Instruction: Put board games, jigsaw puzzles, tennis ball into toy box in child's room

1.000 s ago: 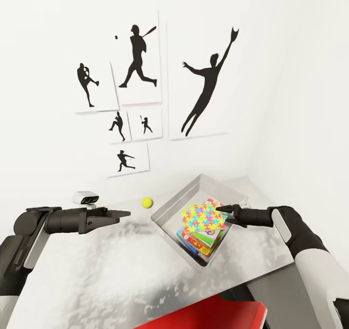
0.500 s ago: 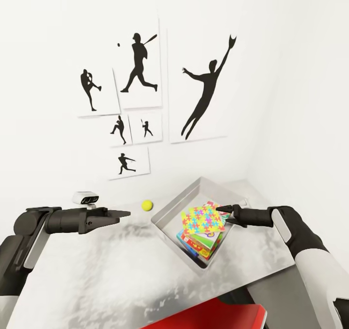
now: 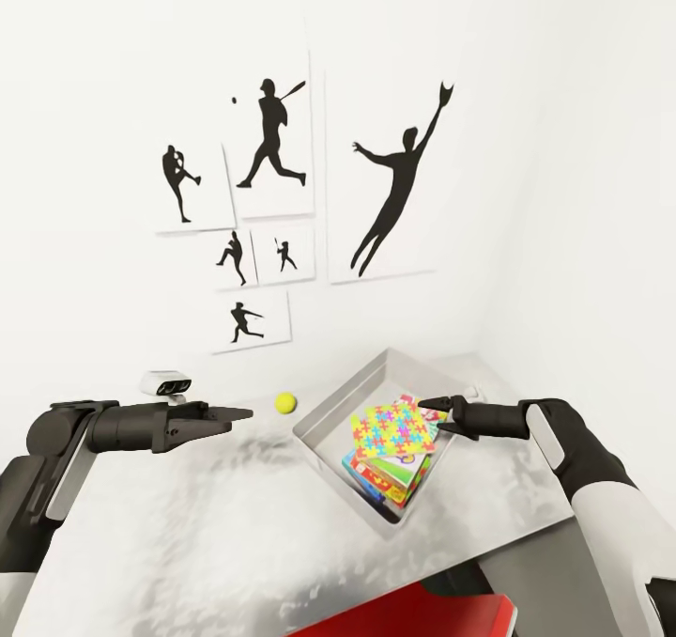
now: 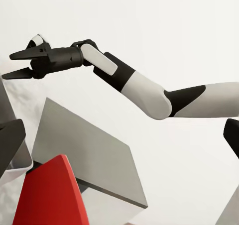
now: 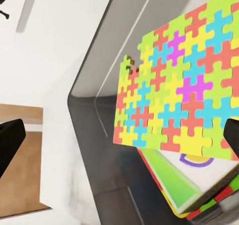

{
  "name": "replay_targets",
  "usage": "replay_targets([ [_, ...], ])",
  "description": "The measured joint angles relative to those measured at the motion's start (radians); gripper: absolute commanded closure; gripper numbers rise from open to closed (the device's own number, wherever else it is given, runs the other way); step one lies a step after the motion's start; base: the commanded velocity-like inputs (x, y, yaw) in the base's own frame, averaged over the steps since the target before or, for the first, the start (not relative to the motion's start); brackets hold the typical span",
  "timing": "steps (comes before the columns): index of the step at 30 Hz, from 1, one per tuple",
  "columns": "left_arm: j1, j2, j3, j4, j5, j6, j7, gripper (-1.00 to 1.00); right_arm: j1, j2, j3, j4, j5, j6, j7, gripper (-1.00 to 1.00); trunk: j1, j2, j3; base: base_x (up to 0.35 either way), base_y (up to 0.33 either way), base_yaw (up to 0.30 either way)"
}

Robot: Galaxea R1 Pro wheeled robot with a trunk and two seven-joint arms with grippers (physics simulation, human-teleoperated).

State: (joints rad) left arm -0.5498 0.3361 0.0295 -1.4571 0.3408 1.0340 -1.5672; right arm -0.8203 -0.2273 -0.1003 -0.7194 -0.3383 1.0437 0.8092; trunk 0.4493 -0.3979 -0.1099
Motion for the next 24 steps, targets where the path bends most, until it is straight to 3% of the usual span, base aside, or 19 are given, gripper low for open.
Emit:
replay_targets([
  [13, 0.0, 0.001, 0.001, 0.0, -0.001, 0.0, 0.0, -1.0, 0.013, -0.004, -0.004, -0.022, -0.011, 0.0, 0.011, -1.0, 0.0, 0.0, 0.02, 0.0, 0.0, 0.0],
  [18, 0.0, 0.002, 0.001, 0.0, -0.001, -0.001, 0.0, -1.0, 0.038, -0.005, -0.017, -0.091, -0.012, 0.0, 0.073, -1.0, 0.0, 0.0, 0.028, 0.0, 0.0, 0.0],
  [24, 0.0, 0.004, 0.002, 0.0, -0.001, -0.001, 0.0, -1.0, 0.132, -0.005, -0.054, -0.255, -0.011, -0.008, 0.193, -1.0, 0.0, 0.0, 0.038, 0.0, 0.0, 0.0],
])
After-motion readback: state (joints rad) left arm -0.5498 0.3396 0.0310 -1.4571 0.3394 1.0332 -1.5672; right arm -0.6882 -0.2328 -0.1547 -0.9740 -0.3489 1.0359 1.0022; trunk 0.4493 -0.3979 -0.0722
